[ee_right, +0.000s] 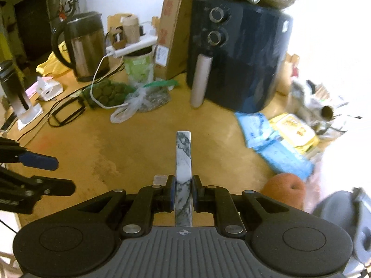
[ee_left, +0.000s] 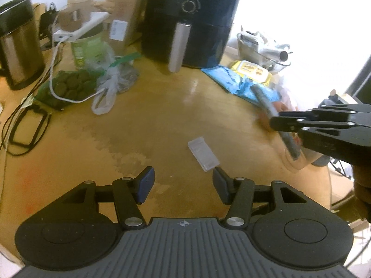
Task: Organize rigid objects
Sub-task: 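Reach the left tool to the clear plastic tray and grasp it while right tool holds the strip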
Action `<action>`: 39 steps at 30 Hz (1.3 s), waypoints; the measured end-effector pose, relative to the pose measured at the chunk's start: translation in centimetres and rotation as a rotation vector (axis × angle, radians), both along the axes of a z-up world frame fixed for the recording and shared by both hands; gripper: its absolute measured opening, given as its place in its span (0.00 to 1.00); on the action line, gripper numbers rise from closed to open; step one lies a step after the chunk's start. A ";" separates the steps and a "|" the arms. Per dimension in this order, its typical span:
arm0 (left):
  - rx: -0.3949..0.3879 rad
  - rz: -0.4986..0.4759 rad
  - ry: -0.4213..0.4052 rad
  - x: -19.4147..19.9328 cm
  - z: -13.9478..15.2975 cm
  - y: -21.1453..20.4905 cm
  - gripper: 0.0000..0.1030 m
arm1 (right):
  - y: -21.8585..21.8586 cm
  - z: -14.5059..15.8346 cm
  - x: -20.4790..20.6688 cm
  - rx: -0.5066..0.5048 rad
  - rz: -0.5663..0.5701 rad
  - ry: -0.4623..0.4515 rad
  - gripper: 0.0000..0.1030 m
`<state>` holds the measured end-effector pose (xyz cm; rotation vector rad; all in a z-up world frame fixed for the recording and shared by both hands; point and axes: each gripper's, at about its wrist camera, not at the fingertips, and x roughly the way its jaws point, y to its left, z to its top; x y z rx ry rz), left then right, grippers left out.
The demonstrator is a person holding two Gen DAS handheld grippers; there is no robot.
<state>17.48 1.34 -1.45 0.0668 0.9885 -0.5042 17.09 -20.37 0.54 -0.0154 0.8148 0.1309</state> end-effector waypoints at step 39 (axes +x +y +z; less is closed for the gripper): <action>0.264 -0.073 0.112 6.8 -10.3 -11.0 0.35 | -6.3 1.1 -8.3 0.172 -0.177 0.035 0.16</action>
